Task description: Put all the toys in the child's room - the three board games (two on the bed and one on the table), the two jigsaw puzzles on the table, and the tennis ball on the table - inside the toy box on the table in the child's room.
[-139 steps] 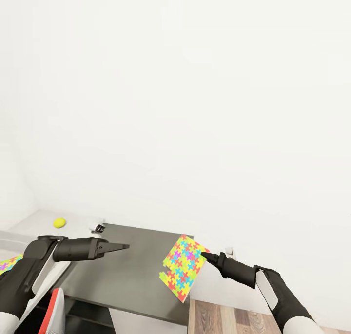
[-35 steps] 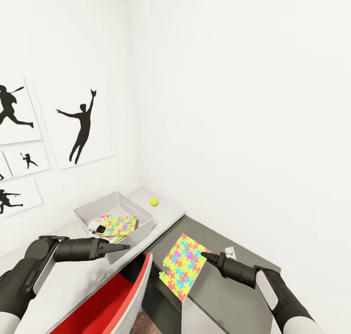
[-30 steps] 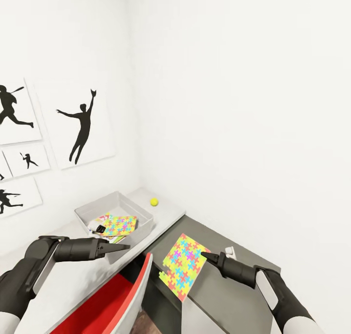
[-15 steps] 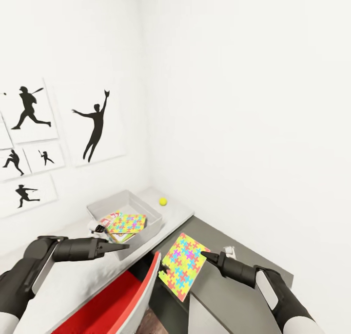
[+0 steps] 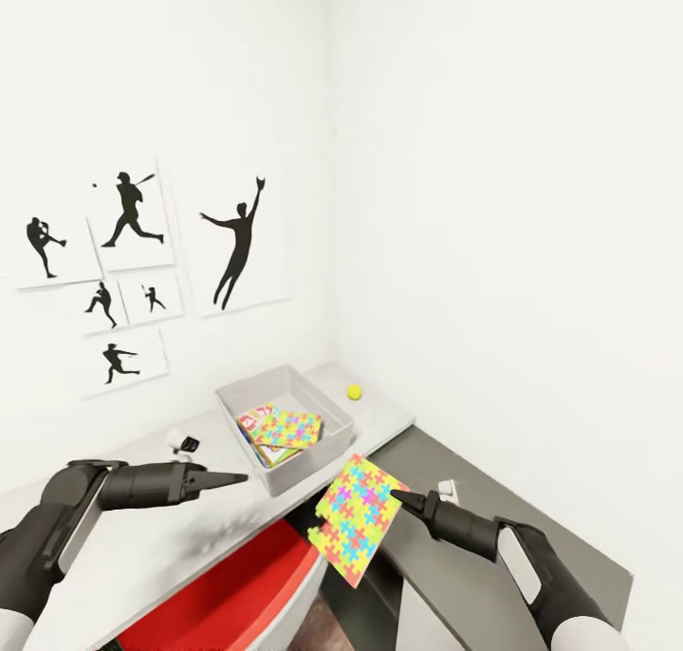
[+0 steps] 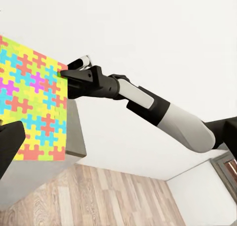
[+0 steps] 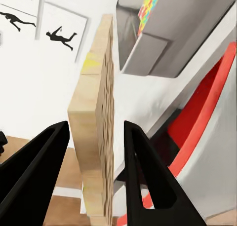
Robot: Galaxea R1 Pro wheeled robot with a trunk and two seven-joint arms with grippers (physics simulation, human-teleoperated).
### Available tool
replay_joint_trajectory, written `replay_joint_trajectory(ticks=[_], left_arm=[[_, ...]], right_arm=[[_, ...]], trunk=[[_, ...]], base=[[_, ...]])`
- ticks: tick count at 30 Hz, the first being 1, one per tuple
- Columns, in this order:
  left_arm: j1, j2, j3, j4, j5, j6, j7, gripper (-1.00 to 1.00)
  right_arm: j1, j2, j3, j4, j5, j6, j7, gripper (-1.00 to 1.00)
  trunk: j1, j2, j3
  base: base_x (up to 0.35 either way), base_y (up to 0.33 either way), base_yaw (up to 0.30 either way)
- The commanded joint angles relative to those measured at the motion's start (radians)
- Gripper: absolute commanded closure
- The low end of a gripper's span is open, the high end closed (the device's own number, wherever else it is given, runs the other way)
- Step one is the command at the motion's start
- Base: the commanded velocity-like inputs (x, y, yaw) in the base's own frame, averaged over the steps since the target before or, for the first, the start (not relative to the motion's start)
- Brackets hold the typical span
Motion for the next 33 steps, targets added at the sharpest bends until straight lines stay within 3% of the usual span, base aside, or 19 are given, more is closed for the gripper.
replay_joint_trajectory(ticks=[1, 10, 17, 21, 23, 25, 33], left_arm=[[0.000, 0.000, 0.002, 0.001, 0.000, 0.010, -0.004, -1.00], [0.000, 0.000, 0.006, 0.001, 0.000, 0.009, -0.004, -1.00], [0.000, 0.000, 0.006, 0.001, 0.000, 0.008, -0.004, -1.00], [0.000, 0.000, 0.007, 0.001, 0.000, 0.008, -0.004, -1.00], [0.000, 0.000, 0.010, 0.001, 0.000, 0.008, -0.004, -1.00], [0.000, 0.000, 0.017, 0.001, 0.000, 0.008, -0.004, -1.00], [0.001, 0.001, 0.028, 0.001, 0.000, 0.008, -0.004, -1.00]], right_arm=[[0.000, 0.000, -0.002, 0.000, -0.003, 0.006, 0.003, 1.00], [0.001, -0.001, -0.003, -0.005, -0.003, 0.006, 0.009, 1.00], [0.000, -0.004, -0.010, -0.178, -0.003, 0.026, 0.105, 1.00], [-0.001, -0.007, -0.056, -0.301, -0.003, 0.101, 0.127, 1.00], [-0.006, -0.007, -0.104, -0.375, 0.002, 0.158, 0.130, 1.00], [-0.011, -0.007, -0.120, -0.393, 0.006, 0.175, 0.128, 1.00], [-0.015, -0.005, -0.134, -0.409, 0.010, 0.191, 0.112, 1.00]], trunk=[[0.000, -0.001, 0.000], [0.000, -0.001, 0.000], [0.000, -0.001, 0.000], [0.000, -0.001, 0.000], [0.000, -0.001, 0.000], [0.000, -0.001, 0.000], [0.000, -0.001, 0.000]], base=[[0.000, 0.000, 0.290], [0.000, 0.000, 0.290], [0.000, 0.000, 0.128], [0.000, 0.000, 0.020], [0.000, 0.000, 0.005], [0.000, 0.000, 0.002], [0.036, 0.105, 0.001]])
